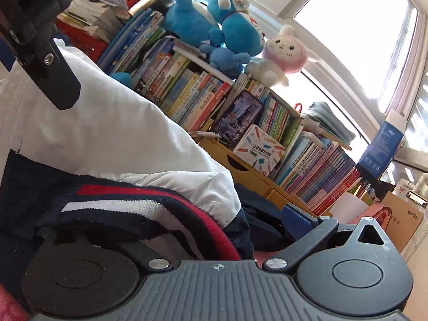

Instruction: Fold clothes

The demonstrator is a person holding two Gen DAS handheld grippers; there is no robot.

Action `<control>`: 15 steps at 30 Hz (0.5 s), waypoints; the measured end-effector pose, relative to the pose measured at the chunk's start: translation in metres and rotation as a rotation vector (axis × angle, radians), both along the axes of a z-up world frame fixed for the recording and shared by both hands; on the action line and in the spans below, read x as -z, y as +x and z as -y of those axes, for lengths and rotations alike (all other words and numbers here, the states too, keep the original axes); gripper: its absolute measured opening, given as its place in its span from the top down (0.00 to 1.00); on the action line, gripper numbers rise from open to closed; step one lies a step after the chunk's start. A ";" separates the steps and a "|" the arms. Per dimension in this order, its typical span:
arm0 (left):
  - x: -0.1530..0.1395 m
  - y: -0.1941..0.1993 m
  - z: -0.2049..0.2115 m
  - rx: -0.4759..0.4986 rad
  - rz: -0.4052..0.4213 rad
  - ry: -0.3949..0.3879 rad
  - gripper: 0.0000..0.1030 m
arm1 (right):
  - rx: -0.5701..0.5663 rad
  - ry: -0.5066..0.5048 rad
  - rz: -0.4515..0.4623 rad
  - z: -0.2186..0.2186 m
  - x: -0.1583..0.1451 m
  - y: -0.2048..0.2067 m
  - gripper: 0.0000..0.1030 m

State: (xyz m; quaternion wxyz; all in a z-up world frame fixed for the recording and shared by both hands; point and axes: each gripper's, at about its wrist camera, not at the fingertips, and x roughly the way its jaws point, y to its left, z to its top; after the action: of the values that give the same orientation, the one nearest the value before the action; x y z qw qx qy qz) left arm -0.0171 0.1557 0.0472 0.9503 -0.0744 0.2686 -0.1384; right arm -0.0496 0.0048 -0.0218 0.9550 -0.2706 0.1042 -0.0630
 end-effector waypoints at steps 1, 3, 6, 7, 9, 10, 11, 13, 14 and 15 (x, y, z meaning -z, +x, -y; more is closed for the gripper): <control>-0.004 0.002 0.002 0.003 0.008 -0.009 0.00 | 0.012 0.036 0.019 0.008 -0.005 -0.005 0.00; -0.006 0.011 0.016 0.012 0.017 0.003 0.00 | 0.040 0.092 0.056 0.021 -0.011 -0.017 0.00; 0.001 0.026 0.047 0.028 0.017 0.096 0.00 | 0.095 0.145 0.121 0.043 -0.015 -0.041 0.00; 0.005 0.030 0.056 0.035 0.015 0.130 0.00 | 0.101 0.155 0.124 0.049 -0.016 -0.048 0.00; 0.012 0.034 0.069 0.046 0.012 0.183 0.00 | 0.109 0.161 0.122 0.061 -0.014 -0.060 0.00; 0.015 0.035 0.073 0.048 0.010 0.204 0.00 | 0.111 0.154 0.115 0.065 -0.013 -0.065 0.00; 0.019 0.036 0.078 0.051 0.008 0.225 0.00 | 0.118 0.140 0.107 0.069 -0.010 -0.069 0.00; 0.026 0.038 0.081 0.042 0.010 0.267 0.00 | 0.119 0.119 0.070 0.076 -0.003 -0.080 0.00; 0.029 0.038 0.082 0.039 0.007 0.282 0.00 | 0.119 0.109 0.050 0.080 0.001 -0.085 0.00; 0.032 0.040 0.081 0.036 -0.004 0.291 0.00 | 0.115 0.104 0.030 0.083 0.005 -0.090 0.00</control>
State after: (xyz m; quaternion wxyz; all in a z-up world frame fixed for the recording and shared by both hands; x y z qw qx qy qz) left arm 0.0233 0.0745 0.0150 0.9479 0.0687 0.2889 -0.1149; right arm -0.1397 -0.0782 -0.0264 0.9639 -0.2134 0.1083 -0.1166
